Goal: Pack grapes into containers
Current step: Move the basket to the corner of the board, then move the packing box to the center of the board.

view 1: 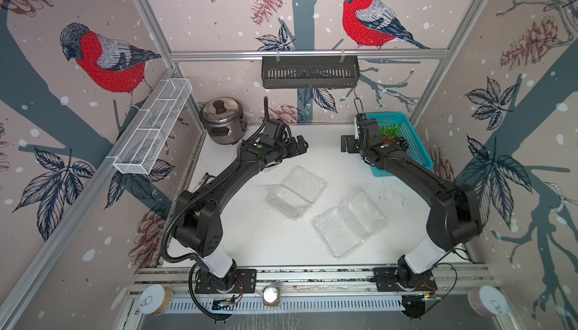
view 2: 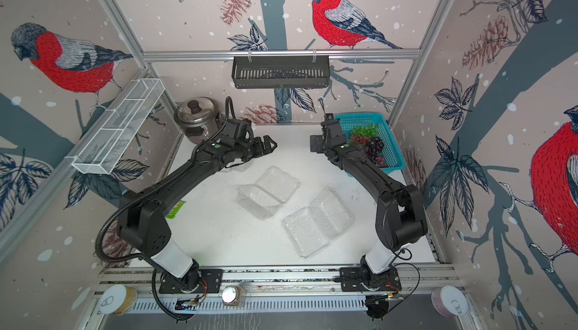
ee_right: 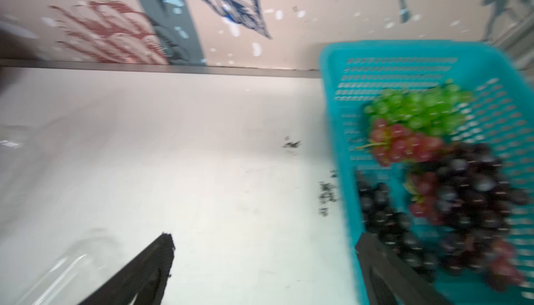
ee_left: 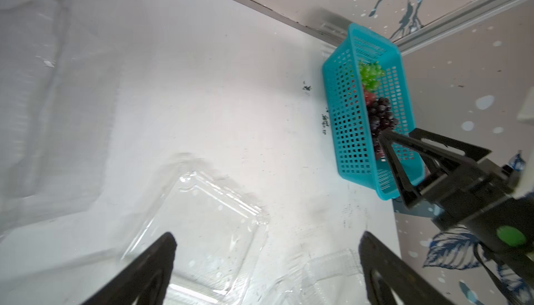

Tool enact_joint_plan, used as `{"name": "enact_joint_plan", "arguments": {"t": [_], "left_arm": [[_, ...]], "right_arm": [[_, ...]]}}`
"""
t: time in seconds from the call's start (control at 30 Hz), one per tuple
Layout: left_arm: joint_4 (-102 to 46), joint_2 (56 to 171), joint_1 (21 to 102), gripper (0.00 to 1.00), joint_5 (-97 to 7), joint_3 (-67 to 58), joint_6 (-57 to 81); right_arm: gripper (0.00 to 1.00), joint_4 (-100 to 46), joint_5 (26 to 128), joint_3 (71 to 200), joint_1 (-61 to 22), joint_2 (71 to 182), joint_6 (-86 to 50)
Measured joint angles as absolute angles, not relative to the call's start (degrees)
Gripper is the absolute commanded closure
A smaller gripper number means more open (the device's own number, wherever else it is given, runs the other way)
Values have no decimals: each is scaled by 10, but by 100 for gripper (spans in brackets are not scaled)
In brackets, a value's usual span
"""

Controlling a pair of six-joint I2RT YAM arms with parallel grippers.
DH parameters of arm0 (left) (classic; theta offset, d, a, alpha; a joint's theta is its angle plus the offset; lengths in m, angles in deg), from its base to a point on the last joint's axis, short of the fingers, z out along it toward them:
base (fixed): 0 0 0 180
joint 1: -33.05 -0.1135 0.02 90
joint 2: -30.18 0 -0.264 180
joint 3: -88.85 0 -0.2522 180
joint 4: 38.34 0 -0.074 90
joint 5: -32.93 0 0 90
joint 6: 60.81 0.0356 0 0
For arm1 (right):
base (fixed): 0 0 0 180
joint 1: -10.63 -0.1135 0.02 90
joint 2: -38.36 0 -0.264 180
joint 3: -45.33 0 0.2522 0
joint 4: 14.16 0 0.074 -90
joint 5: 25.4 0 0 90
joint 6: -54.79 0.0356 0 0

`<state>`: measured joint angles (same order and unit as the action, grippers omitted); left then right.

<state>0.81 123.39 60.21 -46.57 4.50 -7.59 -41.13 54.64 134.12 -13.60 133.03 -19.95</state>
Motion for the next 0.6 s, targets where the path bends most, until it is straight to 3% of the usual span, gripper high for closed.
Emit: {"name": "enact_joint_plan", "arguments": {"t": [0.23, 0.6], "left_arm": [[57, 1172, 602, 2, -493, -28, -65], [-58, 1125, 611, 2, -389, -147, -135]], "right_arm": [[0, -460, 561, 1326, -207, 1334, -154], [5, -592, 409, 1254, -276, 1235, -138]]}}
